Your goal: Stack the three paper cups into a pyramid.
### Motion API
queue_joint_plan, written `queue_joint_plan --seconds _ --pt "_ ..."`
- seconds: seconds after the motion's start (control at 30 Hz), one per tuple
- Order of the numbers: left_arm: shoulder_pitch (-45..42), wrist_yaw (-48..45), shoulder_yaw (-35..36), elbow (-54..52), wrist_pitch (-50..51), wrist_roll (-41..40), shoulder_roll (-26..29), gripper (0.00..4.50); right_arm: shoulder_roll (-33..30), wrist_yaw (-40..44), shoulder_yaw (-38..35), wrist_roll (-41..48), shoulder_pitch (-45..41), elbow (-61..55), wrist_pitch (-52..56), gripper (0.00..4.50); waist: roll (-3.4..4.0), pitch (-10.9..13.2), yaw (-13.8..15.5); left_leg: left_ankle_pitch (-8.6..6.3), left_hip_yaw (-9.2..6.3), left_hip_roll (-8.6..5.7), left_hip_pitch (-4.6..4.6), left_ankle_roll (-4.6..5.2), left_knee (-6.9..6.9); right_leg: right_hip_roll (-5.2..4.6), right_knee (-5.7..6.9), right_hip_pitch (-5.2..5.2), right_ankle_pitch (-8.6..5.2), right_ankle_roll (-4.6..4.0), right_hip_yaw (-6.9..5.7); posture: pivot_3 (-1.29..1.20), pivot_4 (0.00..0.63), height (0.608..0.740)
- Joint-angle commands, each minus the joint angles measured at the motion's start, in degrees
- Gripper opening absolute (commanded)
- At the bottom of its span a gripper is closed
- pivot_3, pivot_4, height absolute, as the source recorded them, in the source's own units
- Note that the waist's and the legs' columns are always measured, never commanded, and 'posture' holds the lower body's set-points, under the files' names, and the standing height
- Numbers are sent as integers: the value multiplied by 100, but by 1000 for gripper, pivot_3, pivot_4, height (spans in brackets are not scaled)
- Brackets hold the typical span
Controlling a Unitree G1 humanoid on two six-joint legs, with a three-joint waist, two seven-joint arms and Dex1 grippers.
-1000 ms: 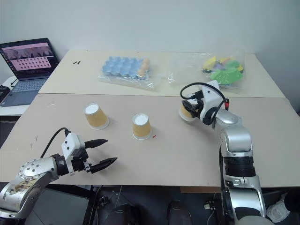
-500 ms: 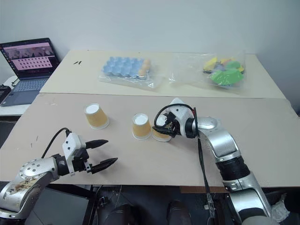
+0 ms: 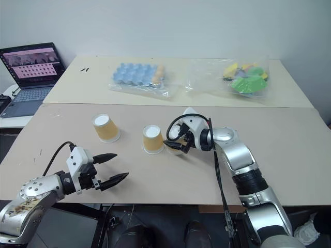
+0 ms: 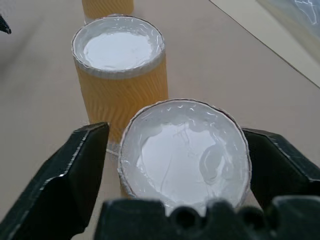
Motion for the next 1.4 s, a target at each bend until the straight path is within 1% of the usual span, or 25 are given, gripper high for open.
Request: queue_joint_plan --seconds 0.03,0.17,0.23,0.33,0.43,0.53,0.7,0.9,0.93,1.03,1.13,1.23,1.4 --pt "71 167 205 -257 -39 16 -57 4500 -218 204 -585 535 -10 -729 201 4457 0 0 13 0 0 0 -4 0 0 0 -1 -3 0 0 -1 0 150 735" --pt "190 715 531 -252 -153 133 -346 4500 -567 325 -1330 1185 -80 -1129 589 4457 -1 0 43 -1 -4 -1 -10 1 1 0 -7 -2 0 0 -6 0 150 735" --pt "200 1235 828 -76 -312 396 -611 4500 -834 343 -1702 1471 -183 -1278 830 4457 -1 0 43 -1 -7 -2 -10 2 1 -2 -8 -1 0 0 -7 0 150 735" --pt "226 1598 1083 133 -441 665 -777 4500 -1226 443 -1767 1500 -114 -1487 897 4457 -1 -1 37 -2 -9 -2 -9 4 2 -3 -7 1 1 -1 -8 0 150 735" --pt "39 1780 1261 506 -489 776 -796 4500 -1536 542 -1735 1474 42 -1644 899 4457 -2 -1 20 -2 -9 -1 -6 4 -1 -3 -8 1 1 -1 -8 0 150 735" --pt "-415 1720 1105 1015 -620 924 -713 4500 -1630 495 -1678 1409 190 -1720 869 4457 -3 -1 30 -2 -8 -2 -5 4 1 -4 -4 2 1 -1 -7 0 150 735" --pt "-1294 1335 652 2033 -926 1173 -611 4500 -1614 338 -1693 1428 327 -1891 911 4457 -4 -1 84 -2 -8 -8 -10 5 5 -8 -3 2 1 -1 -14 0 150 735" --pt "-2268 882 195 3259 -1439 1417 -645 4500 -1678 176 -1836 1488 434 -2062 1001 4457 -6 0 74 -3 -5 -8 -19 7 3 -4 -11 -3 1 0 -17 0 150 735" --pt "-2625 816 95 3678 -1613 1495 -687 4500 -1703 141 -1868 1495 487 -2125 1033 4457 -7 0 73 -2 -4 -9 -19 7 6 -4 -8 -2 1 0 -18 0 150 735" --pt "-3353 731 -48 4485 -1973 1637 -779 4500 -1747 62 -1950 1524 598 -2241 1100 4457 -10 1 92 -2 -1 -10 -25 7 15 -3 -8 0 1 0 -26 0 150 735" --pt "-3762 613 -118 4798 -2084 1657 -834 4500 -1778 2 -1978 1570 662 -2299 1120 4457 -16 0 90 -3 -3 -11 -30 9 19 -3 -11 0 1 2 -27 0 150 735" --pt "-3982 502 -119 4929 -2027 1566 -932 4500 -1801 -31 -1980 1580 687 -2303 1121 4457 -17 0 56 -4 -5 -11 -31 11 16 -3 -2 0 1 3 -27 0 150 735" --pt "-4047 444 -93 4962 -1998 1560 -999 4500 -1852 -56 -1989 1604 705 -2284 1100 4457 -18 1 18 -3 -5 -11 -31 11 14 0 0 0 0 5 -27 0 150 735"
